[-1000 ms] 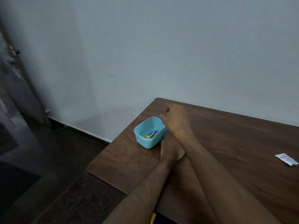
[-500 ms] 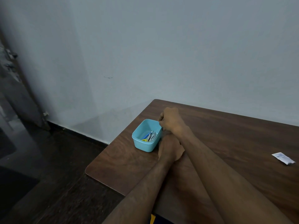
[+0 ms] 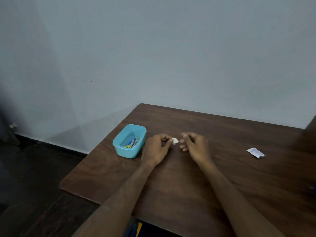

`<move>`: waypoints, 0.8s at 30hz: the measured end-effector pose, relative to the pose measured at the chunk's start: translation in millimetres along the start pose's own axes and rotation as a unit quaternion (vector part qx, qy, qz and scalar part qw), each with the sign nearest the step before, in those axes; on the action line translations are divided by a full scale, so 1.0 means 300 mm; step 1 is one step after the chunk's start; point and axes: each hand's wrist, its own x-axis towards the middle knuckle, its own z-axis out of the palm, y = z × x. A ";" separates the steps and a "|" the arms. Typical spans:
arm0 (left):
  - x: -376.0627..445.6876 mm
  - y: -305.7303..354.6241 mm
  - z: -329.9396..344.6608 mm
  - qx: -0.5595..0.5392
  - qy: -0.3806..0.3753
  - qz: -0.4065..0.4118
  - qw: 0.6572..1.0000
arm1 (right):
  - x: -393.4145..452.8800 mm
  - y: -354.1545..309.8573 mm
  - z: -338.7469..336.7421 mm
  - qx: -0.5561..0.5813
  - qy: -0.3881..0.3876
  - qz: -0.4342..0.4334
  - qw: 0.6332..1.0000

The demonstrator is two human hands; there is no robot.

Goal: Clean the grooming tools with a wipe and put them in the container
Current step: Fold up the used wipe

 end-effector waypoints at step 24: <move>0.014 0.444 0.473 -0.179 -0.176 0.149 0.956 | -0.074 0.203 -0.596 0.260 0.187 0.085 0.943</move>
